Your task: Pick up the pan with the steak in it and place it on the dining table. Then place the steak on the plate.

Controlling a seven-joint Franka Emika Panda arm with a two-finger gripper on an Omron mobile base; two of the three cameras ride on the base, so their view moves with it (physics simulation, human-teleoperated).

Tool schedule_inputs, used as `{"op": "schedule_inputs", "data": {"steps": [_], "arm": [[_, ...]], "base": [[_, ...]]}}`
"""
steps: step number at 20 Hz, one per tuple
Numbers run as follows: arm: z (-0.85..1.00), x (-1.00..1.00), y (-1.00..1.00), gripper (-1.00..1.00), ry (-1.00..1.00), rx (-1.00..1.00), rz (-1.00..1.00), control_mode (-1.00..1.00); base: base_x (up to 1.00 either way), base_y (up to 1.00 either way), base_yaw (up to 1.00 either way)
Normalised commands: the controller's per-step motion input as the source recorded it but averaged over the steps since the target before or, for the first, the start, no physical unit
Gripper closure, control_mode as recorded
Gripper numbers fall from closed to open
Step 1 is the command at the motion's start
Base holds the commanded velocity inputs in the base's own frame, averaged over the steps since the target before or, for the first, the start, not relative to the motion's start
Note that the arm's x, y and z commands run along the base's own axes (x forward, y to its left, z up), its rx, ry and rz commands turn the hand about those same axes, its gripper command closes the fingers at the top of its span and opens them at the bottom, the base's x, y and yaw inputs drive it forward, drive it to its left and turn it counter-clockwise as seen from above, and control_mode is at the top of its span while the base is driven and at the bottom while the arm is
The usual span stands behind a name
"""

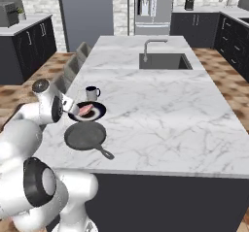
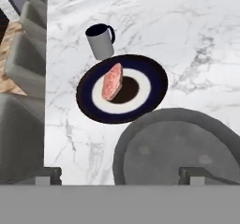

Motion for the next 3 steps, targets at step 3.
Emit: {"op": "schedule_inputs", "data": {"steps": [3], "arm": [[0.08, -0.38, -0.21, -1.0, -0.25, 0.1, -0.04, -1.0]], "base": [[0.0, 0.0, 0.0]]}}
